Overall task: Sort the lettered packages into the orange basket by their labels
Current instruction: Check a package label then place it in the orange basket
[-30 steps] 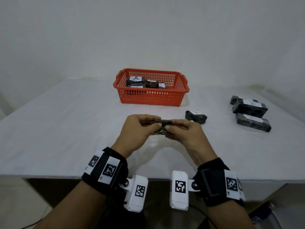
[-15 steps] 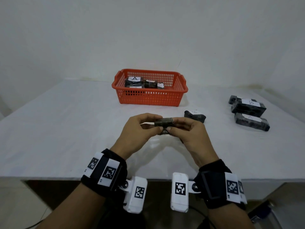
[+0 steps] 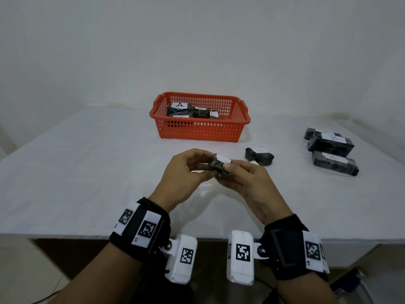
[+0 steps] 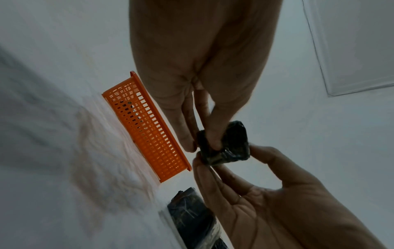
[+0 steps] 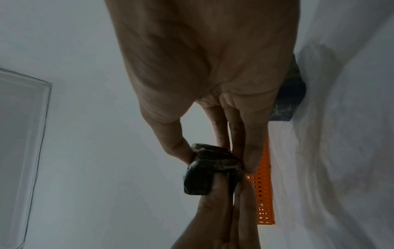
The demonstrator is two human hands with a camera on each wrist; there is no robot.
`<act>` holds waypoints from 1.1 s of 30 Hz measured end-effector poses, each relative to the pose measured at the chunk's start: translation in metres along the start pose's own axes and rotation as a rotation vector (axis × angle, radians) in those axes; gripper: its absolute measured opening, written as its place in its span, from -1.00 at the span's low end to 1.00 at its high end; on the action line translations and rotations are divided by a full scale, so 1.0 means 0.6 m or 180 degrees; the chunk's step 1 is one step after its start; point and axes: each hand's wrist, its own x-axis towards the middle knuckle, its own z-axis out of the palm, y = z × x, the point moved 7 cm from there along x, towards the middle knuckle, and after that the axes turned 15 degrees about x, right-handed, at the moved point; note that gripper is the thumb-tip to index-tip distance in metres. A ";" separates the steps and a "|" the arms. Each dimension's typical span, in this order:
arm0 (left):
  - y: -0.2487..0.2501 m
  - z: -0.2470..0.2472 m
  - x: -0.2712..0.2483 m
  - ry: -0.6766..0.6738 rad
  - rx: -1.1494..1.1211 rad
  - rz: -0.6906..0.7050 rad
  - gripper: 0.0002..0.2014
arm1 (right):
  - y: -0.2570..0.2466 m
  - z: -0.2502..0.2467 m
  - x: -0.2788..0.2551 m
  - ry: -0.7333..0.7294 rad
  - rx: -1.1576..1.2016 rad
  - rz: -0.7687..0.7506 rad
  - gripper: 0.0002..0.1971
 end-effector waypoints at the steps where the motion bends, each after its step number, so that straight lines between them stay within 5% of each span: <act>1: 0.001 0.003 -0.002 -0.0123 -0.0085 -0.0009 -0.64 | -0.005 -0.003 0.000 0.0025 -0.0092 -0.0110 -0.76; 4: 0.001 0.013 -0.008 -0.0464 -0.0522 -0.0174 -0.62 | -0.015 -0.014 0.000 0.0122 -0.0282 -0.0351 -0.77; 10: -0.010 0.003 -0.003 0.0019 -0.0125 -0.0244 -0.76 | -0.013 -0.002 -0.008 -0.0047 -0.0289 -0.0267 -0.73; 21: -0.009 0.006 -0.004 -0.0082 -0.0215 -0.0255 -0.73 | -0.014 -0.010 -0.002 0.0051 -0.0621 -0.0472 -0.71; 33: 0.015 0.014 0.004 -0.0291 -0.0222 0.0240 -0.43 | -0.019 -0.009 -0.003 0.0201 -0.0266 -0.0042 -0.72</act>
